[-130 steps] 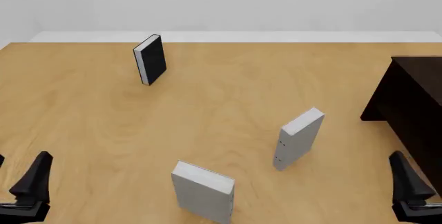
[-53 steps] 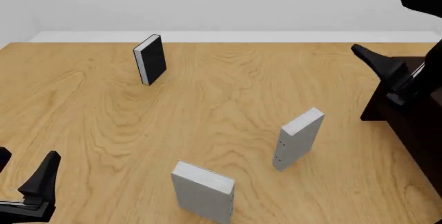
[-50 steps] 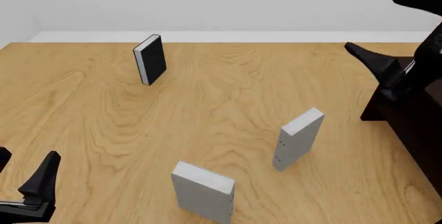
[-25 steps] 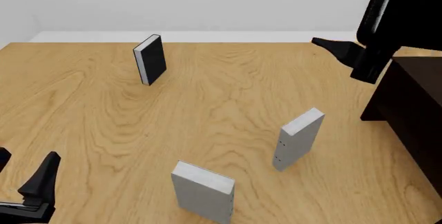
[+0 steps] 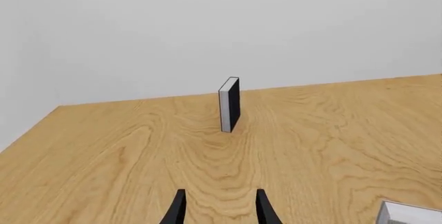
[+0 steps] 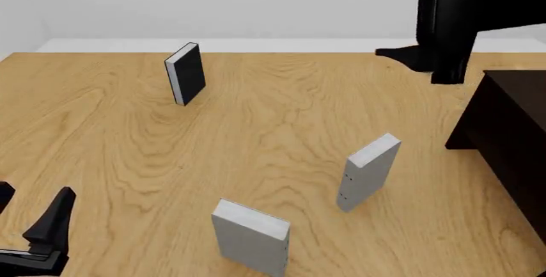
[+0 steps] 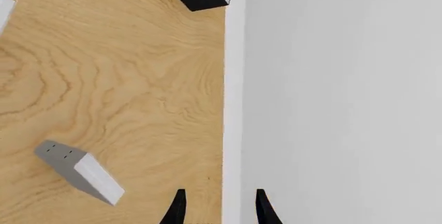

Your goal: Pick up the book on the right and place it on the cabinet shelf.

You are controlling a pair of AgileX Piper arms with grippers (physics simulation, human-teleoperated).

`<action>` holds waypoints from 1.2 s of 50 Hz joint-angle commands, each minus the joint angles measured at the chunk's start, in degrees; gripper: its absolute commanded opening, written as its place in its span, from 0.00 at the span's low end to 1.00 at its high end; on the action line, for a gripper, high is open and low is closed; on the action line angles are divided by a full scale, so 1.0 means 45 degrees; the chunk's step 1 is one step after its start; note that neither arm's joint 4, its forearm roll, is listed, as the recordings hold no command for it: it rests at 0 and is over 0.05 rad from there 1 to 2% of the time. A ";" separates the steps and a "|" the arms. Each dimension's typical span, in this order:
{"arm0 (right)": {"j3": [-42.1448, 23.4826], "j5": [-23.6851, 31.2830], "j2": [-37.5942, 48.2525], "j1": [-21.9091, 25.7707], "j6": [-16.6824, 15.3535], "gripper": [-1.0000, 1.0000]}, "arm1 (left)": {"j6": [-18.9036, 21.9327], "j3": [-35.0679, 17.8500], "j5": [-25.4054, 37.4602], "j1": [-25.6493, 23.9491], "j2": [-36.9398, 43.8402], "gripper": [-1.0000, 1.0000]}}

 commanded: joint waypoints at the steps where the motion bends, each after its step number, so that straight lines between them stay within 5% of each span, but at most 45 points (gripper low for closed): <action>1: -0.1591 0.1508 0.1127 0.0123 -0.0809 1.00 | 0.0040 0.0002 0.0043 -0.0047 -0.0020 1.00; 14: -0.2646 0.2950 0.2194 -0.0242 -0.1287 1.00 | 0.0095 0.0006 0.0259 -0.0106 -0.0171 1.00; 23: -0.3503 0.4661 0.2800 0.0137 -0.0499 1.00 | 0.0113 -0.0021 0.0275 -0.0134 -0.0157 1.00; 38: -0.1960 0.4702 0.2636 0.0455 -0.0030 1.00 | 0.0150 -0.0025 0.0484 -0.0196 -0.0298 1.00; 40: -0.1679 0.4702 0.2648 0.0949 0.0629 1.00 | 0.0178 -0.0020 0.0517 -0.0222 -0.0332 1.00; 60: -0.0742 0.4702 0.2848 0.0476 0.0247 1.00 | 0.0192 -0.0023 0.0593 -0.0299 -0.0380 1.00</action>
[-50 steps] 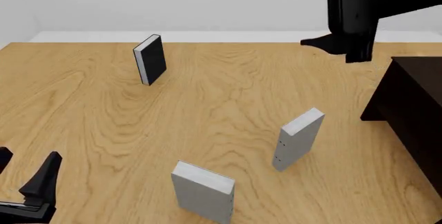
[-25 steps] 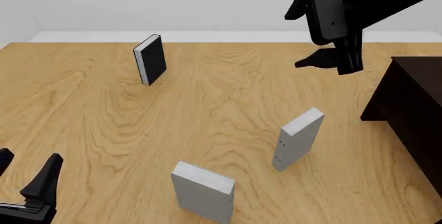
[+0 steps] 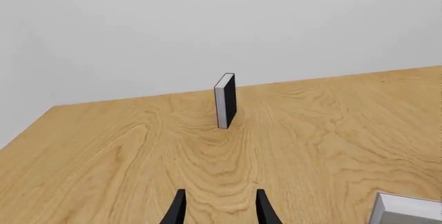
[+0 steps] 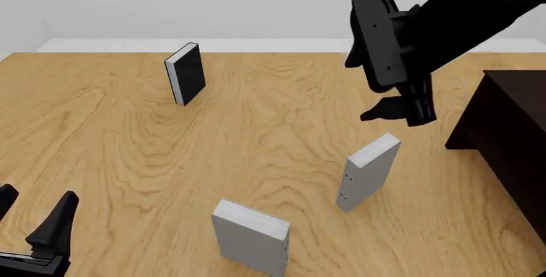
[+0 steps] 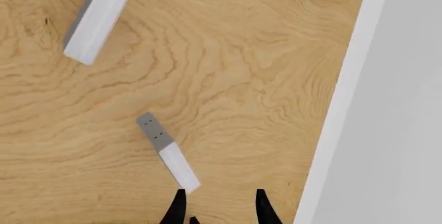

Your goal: Pick up the book on the right and place it on the cabinet shelf.

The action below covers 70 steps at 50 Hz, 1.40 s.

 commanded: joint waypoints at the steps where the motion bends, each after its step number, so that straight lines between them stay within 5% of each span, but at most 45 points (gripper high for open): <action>1: 0.0621 0.0044 0.0095 -0.0040 -0.0045 1.00 | 0.0016 -0.0009 0.0074 -0.0049 -0.0074 1.00; 19: 0.1007 0.0044 0.0292 0.0003 -0.0116 1.00 | 0.0008 -0.0017 0.0092 -0.0068 -0.0084 1.00; 22: 0.1346 0.0043 0.0222 -0.0378 -0.0693 1.00 | 0.0006 -0.0013 0.0087 -0.0067 -0.0072 1.00; 25: 0.1118 0.0042 0.0411 0.0179 0.0039 1.00 | 0.0027 0.0004 0.0062 -0.0087 -0.0041 1.00; 28: 0.1586 0.0039 0.0248 -0.0277 -0.0733 1.00 | 0.0033 -0.0002 0.0000 -0.0091 0.0023 1.00; 70: 0.1899 -0.0711 0.1497 -0.0223 0.0105 1.00 | 0.0142 0.0110 0.0016 -0.0207 0.0147 1.00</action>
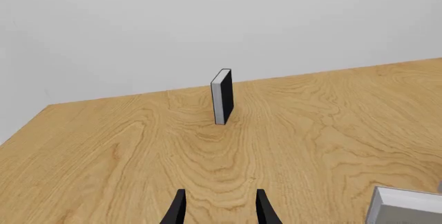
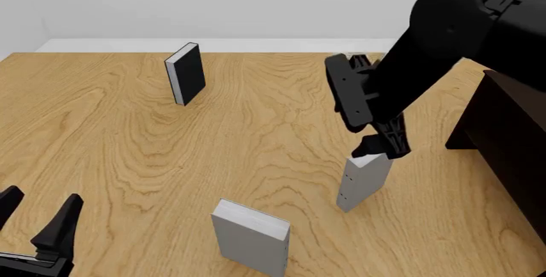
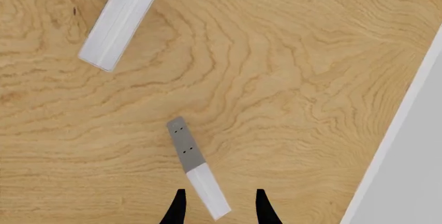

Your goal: Pick up the book on the right and place it on the cabinet shelf.

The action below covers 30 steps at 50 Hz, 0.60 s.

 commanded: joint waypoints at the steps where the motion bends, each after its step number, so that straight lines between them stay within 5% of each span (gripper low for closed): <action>1: 0.0192 -0.0106 0.0301 -0.0153 0.0190 1.00 | 0.0016 0.0013 -0.0041 -0.0017 0.0076 1.00; 23: 0.1086 -0.0874 0.0614 -0.0200 0.0530 1.00 | 0.0023 0.0024 -0.0059 -0.0049 0.0148 1.00; 26: 0.1355 -0.1027 0.0596 -0.0437 0.0234 1.00 | 0.0020 0.0025 -0.0062 -0.0042 0.0163 1.00; 28: 0.2017 -0.1203 0.0437 -0.1079 -0.0758 1.00 | 0.0037 0.0026 -0.0048 -0.0050 0.0163 1.00; 30: 0.1802 -0.1213 0.0522 -0.0719 -0.0199 1.00 | 0.0024 0.0026 -0.0037 -0.0037 0.0158 1.00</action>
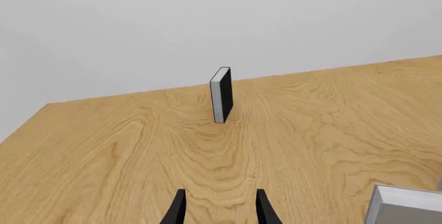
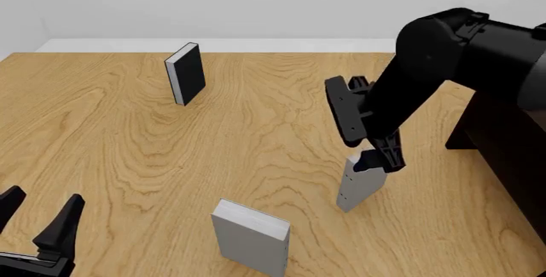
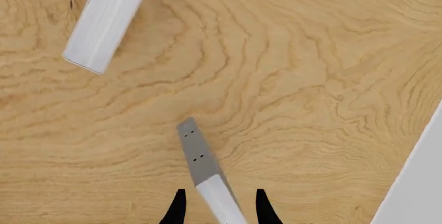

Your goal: Pick up the book on the right and place it on the cabinet shelf.

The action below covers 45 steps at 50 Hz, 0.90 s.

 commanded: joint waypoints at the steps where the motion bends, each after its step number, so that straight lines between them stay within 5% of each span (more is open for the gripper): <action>1: 0.0678 -0.0544 0.0061 -0.0350 -0.0363 1.00 | 0.0009 0.0005 0.0020 -0.0002 0.0035 1.00; 3: 0.1208 -0.0630 -0.0075 -0.0981 -0.1322 1.00 | 0.0008 0.0005 0.0046 -0.0003 0.0022 1.00; 6: 0.0868 -0.0658 0.0058 -0.0534 -0.0661 1.00 | 0.0010 0.0006 0.0092 -0.0022 0.0001 1.00; 11: 0.1131 -0.0843 0.0087 -0.0548 -0.0664 1.00 | 0.0010 0.0006 0.0103 -0.0001 0.0006 1.00; 24: 0.1738 -0.1394 0.0052 -0.1438 -0.1800 1.00 | 0.0000 0.0007 0.0076 -0.0008 0.0076 1.00; 45: 0.1578 -0.1867 0.0451 -0.1480 -0.2120 1.00 | -0.0002 -0.0002 -0.0011 -0.0050 0.0275 1.00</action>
